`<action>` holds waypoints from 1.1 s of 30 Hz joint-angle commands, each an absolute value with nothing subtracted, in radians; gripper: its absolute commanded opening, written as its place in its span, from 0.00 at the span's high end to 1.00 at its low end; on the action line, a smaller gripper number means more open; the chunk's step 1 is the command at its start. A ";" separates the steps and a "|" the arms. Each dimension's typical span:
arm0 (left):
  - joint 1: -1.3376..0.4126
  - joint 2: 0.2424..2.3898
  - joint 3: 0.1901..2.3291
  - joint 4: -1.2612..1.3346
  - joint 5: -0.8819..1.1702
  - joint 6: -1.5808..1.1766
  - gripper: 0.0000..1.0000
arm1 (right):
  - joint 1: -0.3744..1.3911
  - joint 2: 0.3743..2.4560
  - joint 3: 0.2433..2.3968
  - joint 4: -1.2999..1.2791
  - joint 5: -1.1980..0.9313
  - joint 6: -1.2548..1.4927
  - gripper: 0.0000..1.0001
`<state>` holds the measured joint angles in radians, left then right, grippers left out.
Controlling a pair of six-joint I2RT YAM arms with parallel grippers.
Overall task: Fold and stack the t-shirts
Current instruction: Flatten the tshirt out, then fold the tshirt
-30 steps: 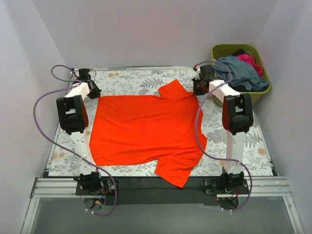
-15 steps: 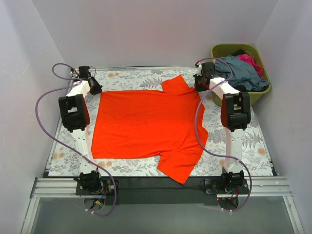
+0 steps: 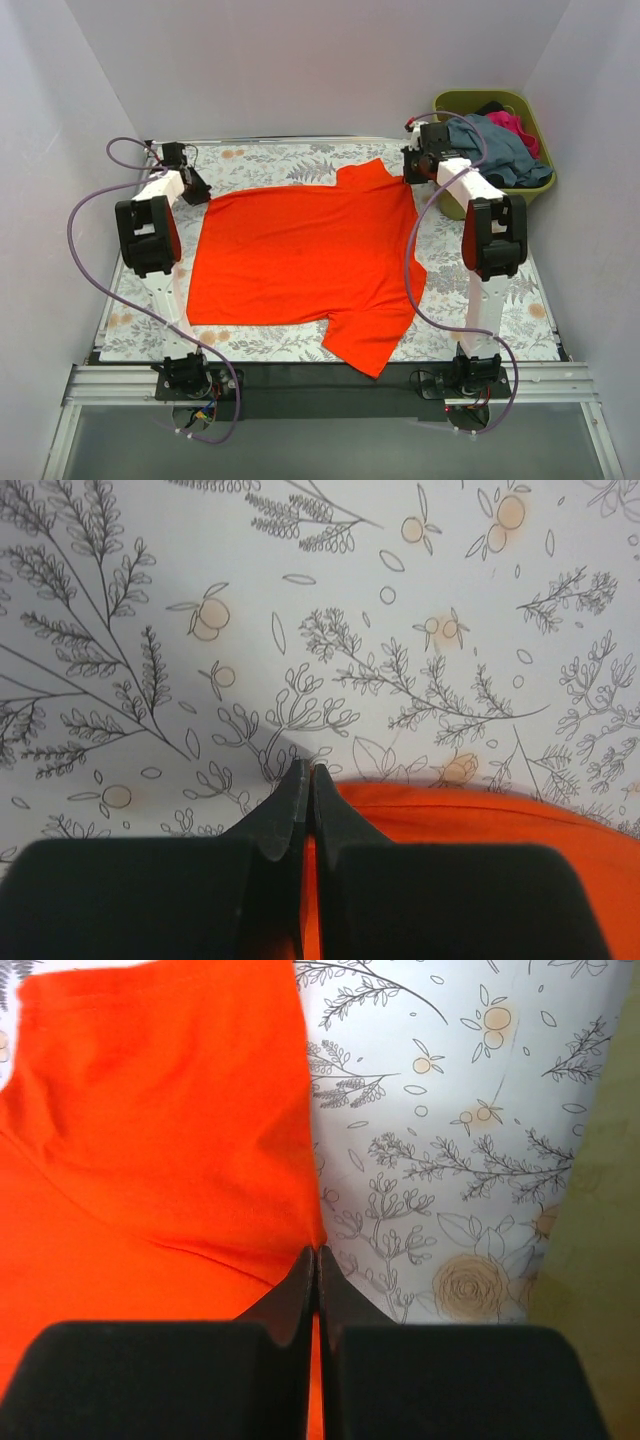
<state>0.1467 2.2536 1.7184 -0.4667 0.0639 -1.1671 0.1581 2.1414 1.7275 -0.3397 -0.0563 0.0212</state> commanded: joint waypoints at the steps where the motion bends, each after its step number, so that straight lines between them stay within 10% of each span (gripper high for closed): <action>1: 0.149 2.165 1.660 -0.538 0.049 -1.163 1.00 | 0.155 2.054 1.687 -0.319 -0.074 0.015 0.99; 33: 0.189 1.890 1.554 -0.535 0.109 -1.166 1.00 | 0.153 1.816 1.431 -0.322 -0.071 0.060 0.99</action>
<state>0.1818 1.9823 1.5414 -0.5457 0.0921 -1.1851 0.1581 1.8683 1.4471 -0.3397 -0.0776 0.0502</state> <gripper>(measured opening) 0.018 0.021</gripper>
